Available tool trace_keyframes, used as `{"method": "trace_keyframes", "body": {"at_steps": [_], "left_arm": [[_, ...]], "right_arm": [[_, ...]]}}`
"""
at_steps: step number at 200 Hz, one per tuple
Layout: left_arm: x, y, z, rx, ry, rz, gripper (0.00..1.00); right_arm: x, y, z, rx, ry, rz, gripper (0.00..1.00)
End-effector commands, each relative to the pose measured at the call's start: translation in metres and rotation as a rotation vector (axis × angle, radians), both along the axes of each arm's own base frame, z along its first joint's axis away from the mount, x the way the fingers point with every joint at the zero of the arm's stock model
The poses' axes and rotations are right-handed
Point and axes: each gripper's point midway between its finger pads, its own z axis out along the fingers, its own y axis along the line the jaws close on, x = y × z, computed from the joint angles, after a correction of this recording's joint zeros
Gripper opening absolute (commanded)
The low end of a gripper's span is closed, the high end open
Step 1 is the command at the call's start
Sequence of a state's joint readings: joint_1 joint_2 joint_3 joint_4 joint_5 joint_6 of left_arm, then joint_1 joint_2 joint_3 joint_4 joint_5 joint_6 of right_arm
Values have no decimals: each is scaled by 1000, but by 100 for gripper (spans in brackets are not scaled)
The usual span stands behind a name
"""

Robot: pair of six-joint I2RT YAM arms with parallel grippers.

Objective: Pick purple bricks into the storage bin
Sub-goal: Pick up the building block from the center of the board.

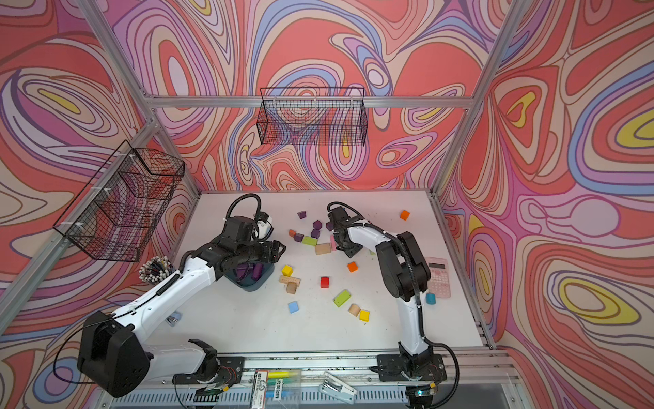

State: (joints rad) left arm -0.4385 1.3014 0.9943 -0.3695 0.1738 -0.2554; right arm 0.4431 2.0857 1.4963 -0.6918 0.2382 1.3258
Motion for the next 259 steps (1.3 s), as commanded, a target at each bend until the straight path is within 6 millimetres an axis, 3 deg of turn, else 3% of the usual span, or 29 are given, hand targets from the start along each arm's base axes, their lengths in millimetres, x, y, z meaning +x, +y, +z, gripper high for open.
{"method": "trace_keyframes", "body": {"at_steps": [1, 43, 81, 200, 259], "left_arm": [[3, 4, 1, 13, -9, 14, 78], [4, 7, 3, 23, -13, 30, 78], [6, 12, 7, 15, -17, 52, 78], [16, 29, 14, -57, 12, 123, 78], [19, 36, 19, -82, 4, 143, 80]], "right_arm": [[-1, -1, -7, -10, 38, 0, 50], [3, 3, -6, -6, 35, 40, 37], [5, 1, 8, -26, 9, 74, 26], [-5, 5, 51, -63, -63, 181, 24], [-10, 32, 83, -75, -132, 266, 23]]}}
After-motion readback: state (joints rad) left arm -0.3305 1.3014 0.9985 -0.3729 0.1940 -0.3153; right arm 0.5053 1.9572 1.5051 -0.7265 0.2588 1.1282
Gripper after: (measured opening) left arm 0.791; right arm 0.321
